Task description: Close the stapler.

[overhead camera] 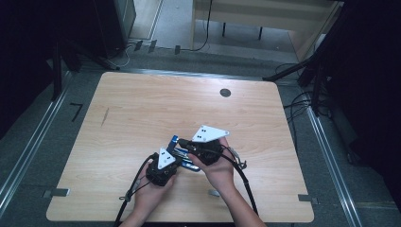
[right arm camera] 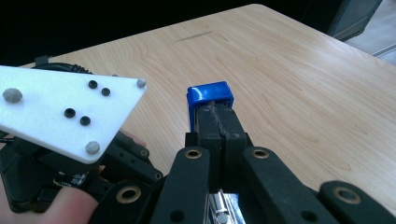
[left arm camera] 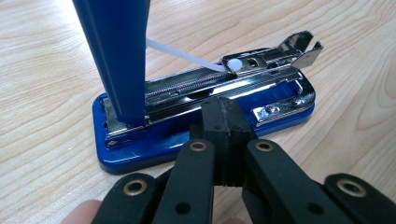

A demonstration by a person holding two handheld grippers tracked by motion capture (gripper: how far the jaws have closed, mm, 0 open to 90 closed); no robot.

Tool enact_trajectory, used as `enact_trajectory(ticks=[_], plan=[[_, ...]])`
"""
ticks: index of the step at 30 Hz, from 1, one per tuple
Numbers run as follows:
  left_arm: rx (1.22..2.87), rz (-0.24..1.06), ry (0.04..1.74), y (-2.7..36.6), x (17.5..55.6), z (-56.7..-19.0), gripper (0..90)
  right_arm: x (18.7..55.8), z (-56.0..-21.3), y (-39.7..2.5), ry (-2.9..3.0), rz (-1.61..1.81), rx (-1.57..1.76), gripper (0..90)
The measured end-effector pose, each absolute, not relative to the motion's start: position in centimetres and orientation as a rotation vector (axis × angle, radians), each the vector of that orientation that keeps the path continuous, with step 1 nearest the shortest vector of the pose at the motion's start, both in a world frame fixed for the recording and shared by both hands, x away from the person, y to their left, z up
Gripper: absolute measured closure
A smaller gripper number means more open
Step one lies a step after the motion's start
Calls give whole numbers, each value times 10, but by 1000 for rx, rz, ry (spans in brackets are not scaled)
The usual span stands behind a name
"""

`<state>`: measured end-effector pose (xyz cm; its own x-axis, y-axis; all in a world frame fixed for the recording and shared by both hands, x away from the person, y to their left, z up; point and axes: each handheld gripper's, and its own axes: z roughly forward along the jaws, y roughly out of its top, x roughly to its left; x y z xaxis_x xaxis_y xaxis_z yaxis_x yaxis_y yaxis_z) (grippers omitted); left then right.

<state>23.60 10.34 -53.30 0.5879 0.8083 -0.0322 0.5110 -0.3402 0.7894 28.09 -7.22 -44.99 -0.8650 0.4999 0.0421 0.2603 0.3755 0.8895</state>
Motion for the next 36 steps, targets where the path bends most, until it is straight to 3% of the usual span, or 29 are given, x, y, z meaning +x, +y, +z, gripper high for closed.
enact_trajectory(ticks=[36], plan=[[2034,492,1032,102,235,-533,900,296,-445,-39,2438,1490,619,900]])
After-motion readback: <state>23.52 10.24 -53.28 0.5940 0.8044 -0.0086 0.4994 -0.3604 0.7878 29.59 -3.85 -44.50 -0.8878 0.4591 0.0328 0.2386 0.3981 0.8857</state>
